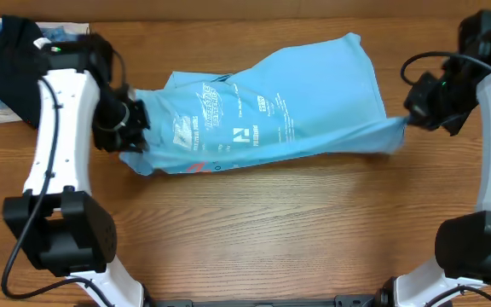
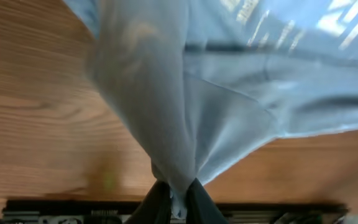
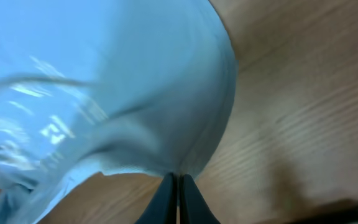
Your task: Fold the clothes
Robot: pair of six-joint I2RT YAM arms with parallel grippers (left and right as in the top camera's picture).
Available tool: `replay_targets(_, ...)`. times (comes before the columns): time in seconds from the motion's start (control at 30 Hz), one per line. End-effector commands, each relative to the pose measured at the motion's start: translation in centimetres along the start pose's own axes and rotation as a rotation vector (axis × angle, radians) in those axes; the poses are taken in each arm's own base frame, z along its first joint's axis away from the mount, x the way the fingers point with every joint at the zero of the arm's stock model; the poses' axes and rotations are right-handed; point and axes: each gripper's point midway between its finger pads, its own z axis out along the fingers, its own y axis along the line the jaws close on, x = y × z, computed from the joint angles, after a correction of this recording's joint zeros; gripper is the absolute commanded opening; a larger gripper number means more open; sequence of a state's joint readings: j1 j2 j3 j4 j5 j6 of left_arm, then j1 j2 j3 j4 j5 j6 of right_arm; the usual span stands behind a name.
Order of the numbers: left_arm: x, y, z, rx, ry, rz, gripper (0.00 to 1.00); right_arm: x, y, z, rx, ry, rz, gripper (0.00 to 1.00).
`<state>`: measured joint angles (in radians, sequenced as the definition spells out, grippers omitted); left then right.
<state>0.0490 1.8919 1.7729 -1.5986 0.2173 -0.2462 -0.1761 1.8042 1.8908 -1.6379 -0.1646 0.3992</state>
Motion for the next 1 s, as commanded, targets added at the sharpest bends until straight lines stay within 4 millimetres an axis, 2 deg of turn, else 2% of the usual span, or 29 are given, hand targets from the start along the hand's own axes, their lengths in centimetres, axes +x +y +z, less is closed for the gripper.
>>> replay_targets(0.0,1.8,-1.1,2.5,-0.010,0.070,0.076,0.12,0.4,-1.5,1.3,0.063,0.020,0.003,0.04)
replay_targets(0.1,3.2,-1.8,4.7,-0.030,0.128,0.110,0.13,0.9,-2.6,2.0,0.117,0.040,0.008,0.04)
replay_targets(0.23,5.5,-2.5,7.1,-0.067,0.203,0.164,0.17,1.0,-3.9,1.9,0.186,0.037,0.013,0.04)
replay_targets(0.3,6.6,-2.9,8.2,-0.085,0.231,0.192,0.25,0.8,-4.2,1.8,0.199,0.031,0.016,0.10)
replay_targets(0.37,7.4,-3.2,9.0,-0.100,0.250,0.217,0.36,0.7,-4.3,1.8,0.205,0.027,0.016,0.30)
replay_targets(0.43,7.9,-3.4,9.4,-0.112,0.260,0.233,0.41,0.7,-4.5,1.8,0.213,0.023,0.015,0.47)
replay_targets(0.47,8.0,-3.5,9.5,-0.117,0.259,0.236,0.44,0.6,-4.6,1.8,0.221,0.019,0.015,0.63)
replay_targets(0.5,7.9,-3.6,9.5,-0.118,0.257,0.236,0.53,0.5,-4.7,1.7,0.229,0.015,0.014,0.80)
replay_targets(0.53,7.8,-3.6,9.5,-0.118,0.253,0.237,0.63,0.5,-4.8,1.7,0.232,0.014,0.014,0.91)
replay_targets(0.57,7.7,-3.6,9.6,-0.115,0.248,0.238,0.77,0.5,-4.8,1.7,0.231,0.014,0.015,0.95)
replay_targets(0.6,7.6,-3.6,9.6,-0.115,0.243,0.236,0.87,0.6,-4.7,1.8,0.225,0.017,0.015,0.96)
replay_targets(0.63,7.4,-3.5,9.6,-0.117,0.237,0.235,0.93,0.6,-4.5,1.8,0.217,0.021,0.015,0.97)
replay_targets(0.73,6.7,-2.7,9.6,-0.166,0.207,0.213,1.00,0.8,-4.3,1.8,0.205,0.028,0.013,0.97)
replay_targets(0.83,5.6,-1.1,9.5,-0.271,0.147,0.152,1.00,0.9,-4.1,2.0,0.207,0.033,0.003,0.93)
replay_targets(0.97,5.8,-0.6,10.3,-0.285,0.150,0.125,1.00,1.9,-4.4,3.2,0.228,0.074,-0.006,0.88)
